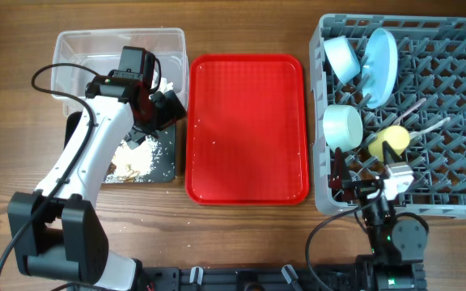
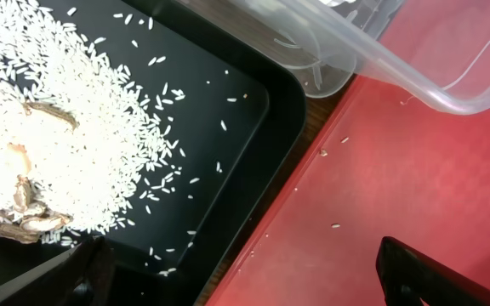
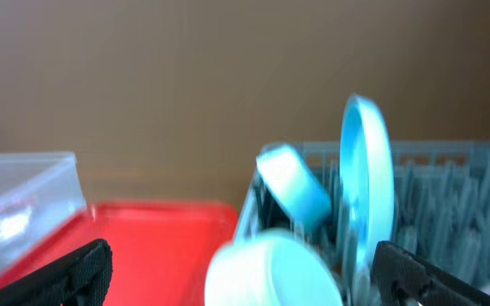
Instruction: Sort waste into correct bins and load items into the dishwasher rack
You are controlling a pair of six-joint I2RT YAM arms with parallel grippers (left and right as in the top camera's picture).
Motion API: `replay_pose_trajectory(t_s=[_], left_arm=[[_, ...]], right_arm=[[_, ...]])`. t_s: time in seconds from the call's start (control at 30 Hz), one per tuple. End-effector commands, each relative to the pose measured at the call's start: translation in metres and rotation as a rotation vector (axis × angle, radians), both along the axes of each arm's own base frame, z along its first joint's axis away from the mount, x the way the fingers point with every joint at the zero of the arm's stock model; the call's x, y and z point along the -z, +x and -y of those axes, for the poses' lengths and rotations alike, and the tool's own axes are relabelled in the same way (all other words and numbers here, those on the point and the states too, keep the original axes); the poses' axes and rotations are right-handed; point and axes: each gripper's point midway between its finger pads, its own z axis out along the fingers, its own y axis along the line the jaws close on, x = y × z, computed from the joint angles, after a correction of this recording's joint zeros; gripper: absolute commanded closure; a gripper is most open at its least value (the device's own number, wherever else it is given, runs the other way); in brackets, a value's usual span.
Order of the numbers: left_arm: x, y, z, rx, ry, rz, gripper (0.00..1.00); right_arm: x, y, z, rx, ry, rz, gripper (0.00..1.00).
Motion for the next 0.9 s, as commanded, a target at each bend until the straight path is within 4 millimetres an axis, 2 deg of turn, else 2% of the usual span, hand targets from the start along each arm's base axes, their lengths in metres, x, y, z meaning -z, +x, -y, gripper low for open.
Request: replay_pose_trajectory(t_s=[0.0,0.53,0.63,0.7,0.77,0.87], left_arm=[[0.005,-0.001,0.0,-0.015,-0.005,-0.017,0.0],[0.005,-0.001,0.0,-0.015,-0.005,-0.017,0.0],[-0.002,0.0,0.0,-0.014,-0.008,0.002,0.0],[-0.014,-0.001,-0.001,-0.008,-0.01,0.037,0.0],[-0.034,-0.01,-0.004,0.017,0.009,0.073,0.0],[-0.077,-0.019,-0.015,-0.002,0.041,0.204,0.0]], right_arm=[[0.002,0.0,0.003,0.019,-0.006,-0.006,0.0],[0.004,0.0,0.003,0.02,-0.006,-0.014,0.0],[0.004,0.0,0.003,0.02,-0.006,-0.014,0.0],[0.004,0.0,0.003,0.02,-0.006,-0.014,0.0],[0.004,0.0,0.003,0.02,-0.006,-0.014,0.0],[0.004,0.0,0.003,0.02,-0.006,-0.014,0.0]])
